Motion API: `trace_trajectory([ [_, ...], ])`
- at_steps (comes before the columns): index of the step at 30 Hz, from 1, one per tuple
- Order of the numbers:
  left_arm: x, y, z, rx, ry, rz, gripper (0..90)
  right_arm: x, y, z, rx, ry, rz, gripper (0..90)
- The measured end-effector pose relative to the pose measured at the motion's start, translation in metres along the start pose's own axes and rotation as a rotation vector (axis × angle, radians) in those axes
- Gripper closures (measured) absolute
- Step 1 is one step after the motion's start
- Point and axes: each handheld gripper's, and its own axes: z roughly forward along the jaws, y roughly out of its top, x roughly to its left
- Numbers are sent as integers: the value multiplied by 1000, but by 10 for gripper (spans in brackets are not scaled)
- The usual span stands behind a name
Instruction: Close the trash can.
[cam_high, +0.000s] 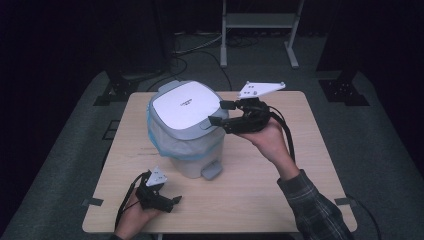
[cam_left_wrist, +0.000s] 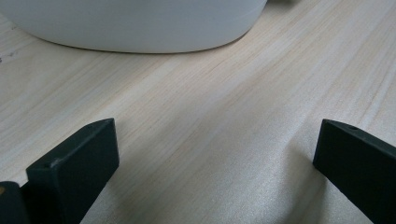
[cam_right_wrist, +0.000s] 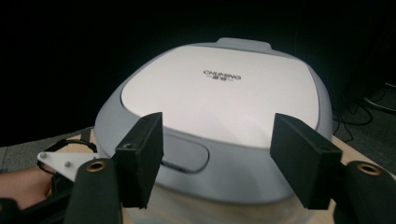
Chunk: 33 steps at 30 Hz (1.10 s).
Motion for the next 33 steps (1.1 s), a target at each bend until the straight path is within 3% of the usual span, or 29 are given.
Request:
trace_trajectory([
  [7,0,0,0,1,0,0,0,-4,-17,-17,15,-32,13,269],
  [15,0,0,0,-1,0,-2,0,-11,-49,-42,46,-84,40,177],
  [20,0,0,0,-4,0,-4,0,-12,-67,-54,67,-101,50,169],
  [25,0,0,0,-2,0,-4,0,-13,-93,-68,57,-113,68,169],
  [33,0,0,0,1,0,0,0,-20,-138,-79,129,-133,91,152],
])
